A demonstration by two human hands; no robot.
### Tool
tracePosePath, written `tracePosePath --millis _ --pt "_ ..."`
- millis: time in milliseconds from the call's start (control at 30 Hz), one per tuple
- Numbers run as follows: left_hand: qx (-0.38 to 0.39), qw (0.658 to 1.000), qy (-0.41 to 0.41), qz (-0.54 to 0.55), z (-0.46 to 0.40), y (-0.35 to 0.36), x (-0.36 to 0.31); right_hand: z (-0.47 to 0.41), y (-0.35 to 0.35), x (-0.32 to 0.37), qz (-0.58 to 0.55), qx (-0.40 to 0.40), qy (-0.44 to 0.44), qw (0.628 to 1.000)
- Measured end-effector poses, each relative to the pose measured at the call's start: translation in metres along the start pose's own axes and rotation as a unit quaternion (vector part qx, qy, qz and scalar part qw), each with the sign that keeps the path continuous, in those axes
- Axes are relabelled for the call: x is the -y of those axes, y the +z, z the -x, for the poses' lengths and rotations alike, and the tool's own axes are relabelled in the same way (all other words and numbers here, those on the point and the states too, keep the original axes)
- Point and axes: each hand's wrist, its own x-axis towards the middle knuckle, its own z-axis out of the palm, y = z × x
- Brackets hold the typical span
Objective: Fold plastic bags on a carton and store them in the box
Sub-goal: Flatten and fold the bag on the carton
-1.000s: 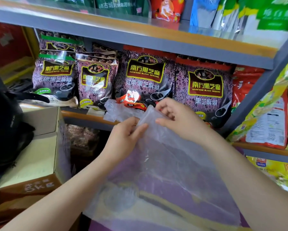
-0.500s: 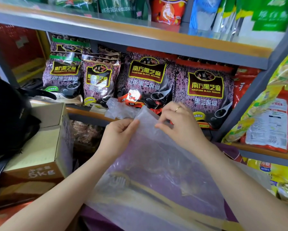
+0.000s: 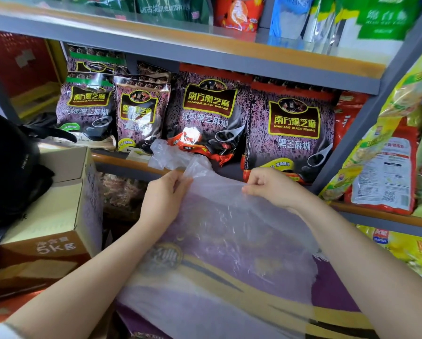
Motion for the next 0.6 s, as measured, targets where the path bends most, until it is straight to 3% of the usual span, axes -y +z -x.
tracePosePath --millis 100,267,467,533,600 --pt "0.005 1.0 0.004 -0.028 -0.001 0.002 0.004 0.0 0.005 -0.004 0.013 -0.016 0.007 1.0" --pt "0.011 0.997 0.0 -0.079 -0.003 -0.001 0.014 0.016 -0.01 -0.025 -0.006 0.092 0.051 0.994" --pt "0.045 0.981 0.001 -0.19 -0.004 0.008 0.014 0.019 -0.005 -0.04 -0.033 0.019 0.083 0.996" --pt "0.038 0.966 0.002 -0.255 -0.007 0.006 0.014 0.022 -0.001 -0.041 0.004 0.001 0.084 0.996" --pt "0.025 0.946 0.057 -0.318 -0.008 0.007 0.01 0.028 -0.001 -0.041 0.05 0.014 0.063 0.997"
